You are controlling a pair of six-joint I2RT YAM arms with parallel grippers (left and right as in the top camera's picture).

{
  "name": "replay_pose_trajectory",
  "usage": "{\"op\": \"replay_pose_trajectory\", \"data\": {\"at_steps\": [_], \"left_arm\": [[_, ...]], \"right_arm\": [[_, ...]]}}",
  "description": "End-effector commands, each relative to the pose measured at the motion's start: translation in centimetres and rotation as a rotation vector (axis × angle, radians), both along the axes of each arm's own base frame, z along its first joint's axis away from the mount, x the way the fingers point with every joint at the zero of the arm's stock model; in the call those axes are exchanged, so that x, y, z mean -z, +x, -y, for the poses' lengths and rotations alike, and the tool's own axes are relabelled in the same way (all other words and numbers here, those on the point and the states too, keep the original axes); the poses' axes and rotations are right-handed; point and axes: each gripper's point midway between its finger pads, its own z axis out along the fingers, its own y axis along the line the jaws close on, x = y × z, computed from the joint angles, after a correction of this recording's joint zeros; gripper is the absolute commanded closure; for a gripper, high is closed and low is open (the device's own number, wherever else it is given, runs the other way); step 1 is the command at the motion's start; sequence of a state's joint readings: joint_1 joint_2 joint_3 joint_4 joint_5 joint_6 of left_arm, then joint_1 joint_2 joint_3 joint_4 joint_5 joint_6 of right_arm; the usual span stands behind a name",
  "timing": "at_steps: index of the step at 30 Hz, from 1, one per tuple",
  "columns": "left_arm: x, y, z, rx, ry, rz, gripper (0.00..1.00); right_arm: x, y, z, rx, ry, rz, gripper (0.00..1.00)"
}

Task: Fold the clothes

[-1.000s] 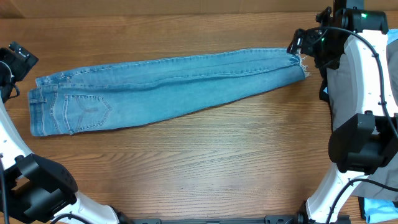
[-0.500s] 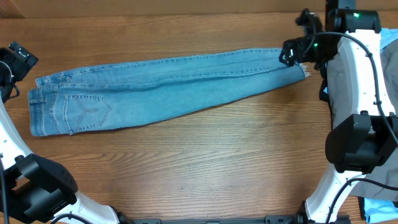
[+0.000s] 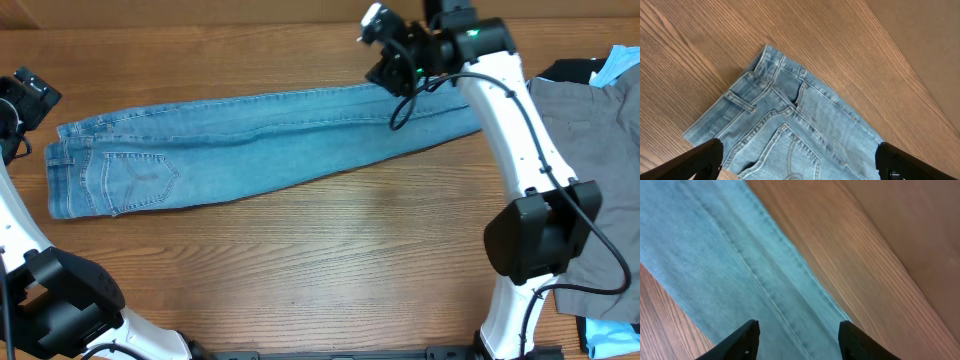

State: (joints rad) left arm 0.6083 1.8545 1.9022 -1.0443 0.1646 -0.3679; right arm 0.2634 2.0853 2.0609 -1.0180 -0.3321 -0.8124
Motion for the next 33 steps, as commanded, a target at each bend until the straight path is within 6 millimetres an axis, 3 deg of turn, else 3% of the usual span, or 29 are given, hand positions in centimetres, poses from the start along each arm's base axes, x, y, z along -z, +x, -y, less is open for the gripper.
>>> {"op": "replay_pose_trajectory", "data": {"at_steps": [1,6,9,14,22,26,30,33], "left_arm": [[0.6,0.1,0.3,-0.005,-0.016,-0.008,0.0],[0.6,0.1,0.3,-0.005,-0.016,-0.008,0.0],[0.6,0.1,0.3,-0.005,-0.016,-0.008,0.0],[0.6,0.1,0.3,-0.005,-0.016,-0.008,0.0],[0.5,0.1,0.3,-0.005,-0.015,-0.008,0.0],[0.6,0.1,0.3,-0.005,-0.016,-0.008,0.0],[0.6,0.1,0.3,-0.005,-0.016,-0.008,0.0],[0.6,0.1,0.3,-0.005,-0.016,-0.008,0.0]], "right_arm": [[2.1,-0.1,-3.3,-0.086,-0.101,0.036,0.45],[6.5,-0.4,-6.7,-0.145,-0.13,-0.003,0.45],[10.1,-0.4,-8.0,-0.198,-0.158,-0.028,0.46],[13.0,-0.4,-9.4,-0.224,-0.146,-0.056,0.46],[14.3,-1.1,-9.9,-0.241,-0.157,-0.084,0.46],[16.2,-1.1,-9.9,-0.251,-0.171,-0.106,0.46],[17.4,-0.5,-10.2,-0.25,-0.167,-0.096,0.5],[17.0,0.5,-10.7,-0.227,-0.142,-0.058,0.52]]}}
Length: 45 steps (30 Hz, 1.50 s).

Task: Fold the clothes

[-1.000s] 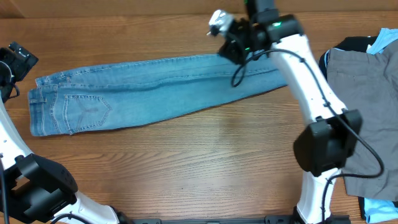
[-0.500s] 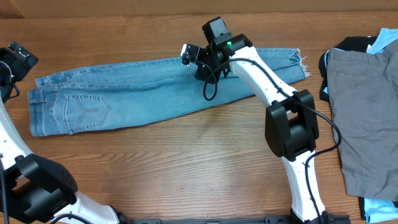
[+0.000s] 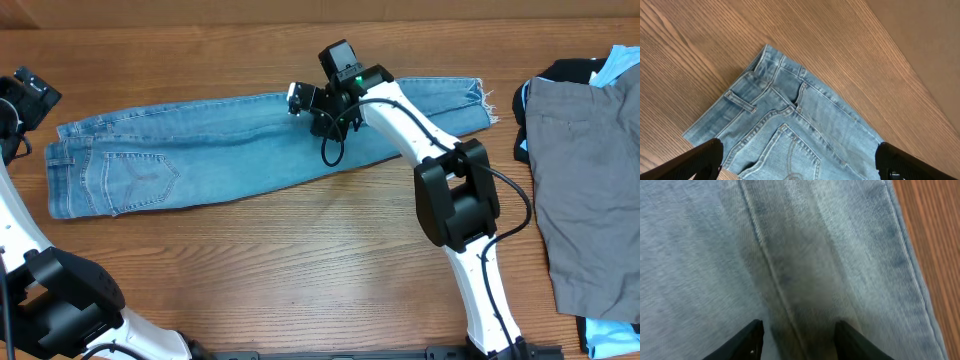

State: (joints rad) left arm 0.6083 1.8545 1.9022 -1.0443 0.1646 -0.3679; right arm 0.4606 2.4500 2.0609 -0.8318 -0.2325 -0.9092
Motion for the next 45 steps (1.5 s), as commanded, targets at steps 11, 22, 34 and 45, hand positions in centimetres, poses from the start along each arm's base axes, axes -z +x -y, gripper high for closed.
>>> {"op": "replay_pose_trajectory", "data": {"at_steps": [11,22,34,45], "left_arm": [[0.6,0.1,0.3,-0.005,-0.016,-0.008,0.0],[0.6,0.1,0.3,-0.005,-0.016,-0.008,0.0],[0.6,0.1,0.3,-0.005,-0.016,-0.008,0.0],[0.6,0.1,0.3,-0.005,-0.016,-0.008,0.0]], "right_arm": [[-1.8,2.4,-1.8,0.011,0.078,0.101,0.96],[-6.0,6.8,-2.2,0.06,0.103,0.341,0.96],[-4.9,7.1,-2.9,0.058,0.142,0.333,0.13],[-19.1,11.1,5.4,0.756,0.248,0.548,0.0]]}}
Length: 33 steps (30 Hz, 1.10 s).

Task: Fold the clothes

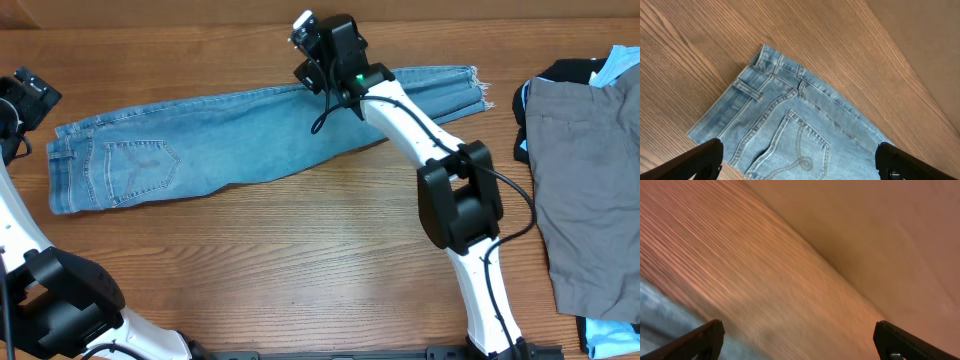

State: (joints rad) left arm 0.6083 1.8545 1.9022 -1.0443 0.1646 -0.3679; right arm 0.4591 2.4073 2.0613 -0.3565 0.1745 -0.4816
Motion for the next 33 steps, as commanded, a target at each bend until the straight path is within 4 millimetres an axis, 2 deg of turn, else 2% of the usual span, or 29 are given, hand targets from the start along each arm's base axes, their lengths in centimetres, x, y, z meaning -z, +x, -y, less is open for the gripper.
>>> {"op": "replay_pose_trajectory", "data": {"at_steps": [1,2,4,6,7,9,11,12,14,19,25,31,33], "left_arm": [[0.6,0.1,0.3,-0.005,-0.016,-0.008,0.0],[0.6,0.1,0.3,-0.005,-0.016,-0.008,0.0],[0.6,0.1,0.3,-0.005,-0.016,-0.008,0.0],[0.6,0.1,0.3,-0.005,-0.016,-0.008,0.0],[0.6,0.1,0.3,-0.005,-0.016,-0.008,0.0],[0.6,0.1,0.3,-0.005,-0.016,-0.008,0.0],[0.6,0.1,0.3,-0.005,-0.016,-0.008,0.0],[0.6,0.1,0.3,-0.005,-0.016,-0.008,0.0],[0.6,0.1,0.3,-0.005,-0.016,-0.008,0.0],[0.6,0.1,0.3,-0.005,-0.016,-0.008,0.0],[0.6,0.1,0.3,-0.005,-0.016,-0.008,0.0],[0.6,0.1,0.3,-0.005,-0.016,-0.008,0.0],[0.6,0.1,0.3,-0.005,-0.016,-0.008,0.0]], "right_arm": [[-9.4,-0.7,4.0,0.171,0.081,0.075,0.02],[-8.3,-1.1,5.5,0.218,0.087,0.012,0.11],[-6.1,-2.2,8.1,0.337,0.133,-0.108,0.2],[-3.8,-3.9,10.0,0.463,0.225,-0.253,0.23],[-2.9,-4.7,10.3,0.501,0.287,-0.333,0.26],[-1.7,-6.2,10.4,0.537,0.39,-0.466,0.38],[-1.2,-6.9,10.9,0.571,0.413,-0.519,0.55],[-1.0,-7.2,11.2,0.59,0.412,-0.533,0.7],[-0.7,-7.6,11.6,0.6,0.401,-0.552,0.83],[0.7,-8.9,11.8,0.623,0.365,-0.615,0.96],[4.7,-8.6,11.8,0.644,0.334,-0.663,0.96],[7.1,-8.6,12.0,0.656,0.314,-0.693,0.96],[7.3,-7.6,11.9,0.652,0.324,-0.657,0.96]]}}
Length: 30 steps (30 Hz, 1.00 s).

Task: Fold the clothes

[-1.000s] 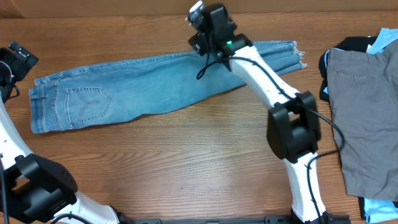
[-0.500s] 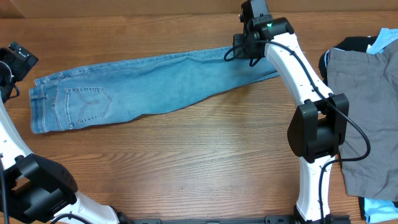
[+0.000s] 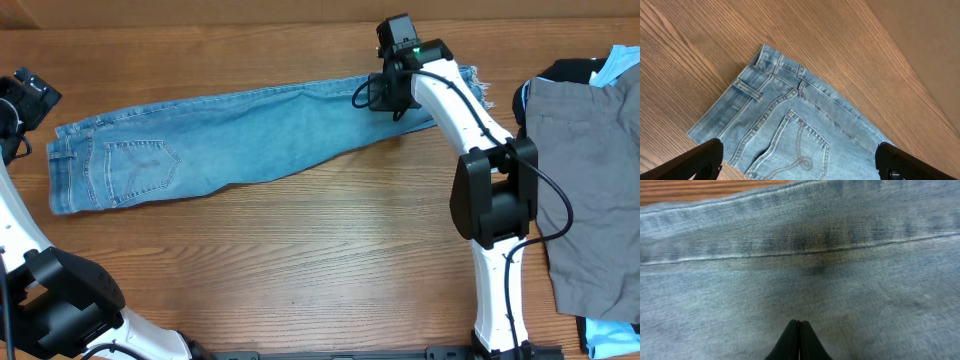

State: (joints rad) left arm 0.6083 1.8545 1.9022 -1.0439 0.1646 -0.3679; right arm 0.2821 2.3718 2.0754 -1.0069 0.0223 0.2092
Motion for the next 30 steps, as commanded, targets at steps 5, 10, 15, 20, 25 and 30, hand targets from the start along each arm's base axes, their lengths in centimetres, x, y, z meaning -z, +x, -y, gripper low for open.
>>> {"op": "replay_pose_trajectory", "data": {"at_steps": [5,10,15,20,25,30], "left_arm": [[0.6,0.1,0.3,-0.005,-0.016,-0.009,0.0],[0.6,0.1,0.3,-0.005,-0.016,-0.009,0.0],[0.6,0.1,0.3,-0.005,-0.016,-0.009,0.0],[0.6,0.1,0.3,-0.005,-0.016,-0.009,0.0],[0.6,0.1,0.3,-0.005,-0.016,-0.009,0.0],[0.6,0.1,0.3,-0.005,-0.016,-0.009,0.0]], "right_arm": [[0.4,2.7,0.0,0.021,0.002,0.095,0.96],[1.0,1.3,0.4,0.022,-0.015,0.034,0.96],[2.2,1.4,0.9,0.03,-0.021,0.015,0.96],[4.6,2.9,0.5,0.009,-0.018,0.05,0.96],[2.5,7.2,-0.4,-0.043,-0.005,0.249,0.88],[0.7,10.0,0.4,-0.012,0.01,0.375,0.68]]}}
